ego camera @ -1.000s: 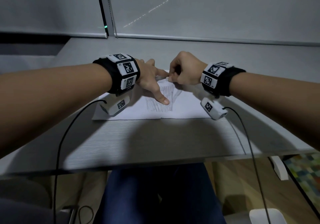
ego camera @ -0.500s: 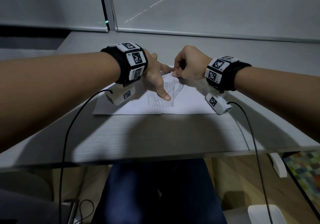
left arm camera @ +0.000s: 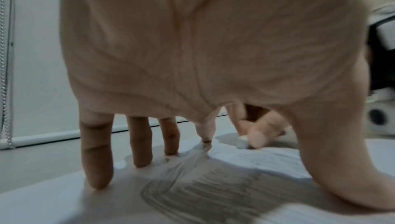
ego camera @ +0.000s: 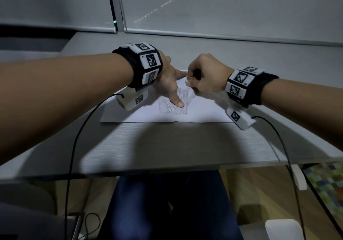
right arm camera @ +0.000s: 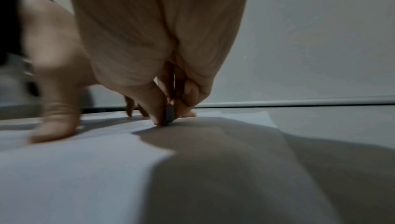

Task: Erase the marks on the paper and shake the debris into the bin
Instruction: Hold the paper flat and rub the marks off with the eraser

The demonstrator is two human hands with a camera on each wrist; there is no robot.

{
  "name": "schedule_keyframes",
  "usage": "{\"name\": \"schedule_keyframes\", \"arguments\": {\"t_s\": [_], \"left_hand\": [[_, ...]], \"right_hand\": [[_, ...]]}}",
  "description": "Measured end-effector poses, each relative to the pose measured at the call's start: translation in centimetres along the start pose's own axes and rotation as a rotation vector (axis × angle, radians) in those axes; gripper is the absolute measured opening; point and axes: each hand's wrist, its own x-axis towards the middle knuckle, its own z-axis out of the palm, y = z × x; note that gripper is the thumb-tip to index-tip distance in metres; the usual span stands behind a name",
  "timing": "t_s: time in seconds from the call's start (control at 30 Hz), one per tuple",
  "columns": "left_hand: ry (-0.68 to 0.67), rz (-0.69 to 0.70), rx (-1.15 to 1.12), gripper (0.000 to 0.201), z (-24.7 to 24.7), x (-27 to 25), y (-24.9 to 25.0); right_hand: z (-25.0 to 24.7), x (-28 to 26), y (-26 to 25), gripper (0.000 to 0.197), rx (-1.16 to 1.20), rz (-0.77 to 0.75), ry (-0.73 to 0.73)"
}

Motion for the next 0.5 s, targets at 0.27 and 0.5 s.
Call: {"name": "schedule_keyframes", "arguments": {"t_s": [0.27,0.5], "left_hand": [[0.015,-0.015,-0.006,0.129,0.2,0.9,0.1],[-0.040,0.010,-0.038,0.128,0.1,1.4,0.0]], "right_hand": [[-0.7,0.2,0.4,0.013,-0.011,0.002,-0.020],[-0.2,-1.8,-0.6,0.013,0.026,-0.066,-0.084]]}}
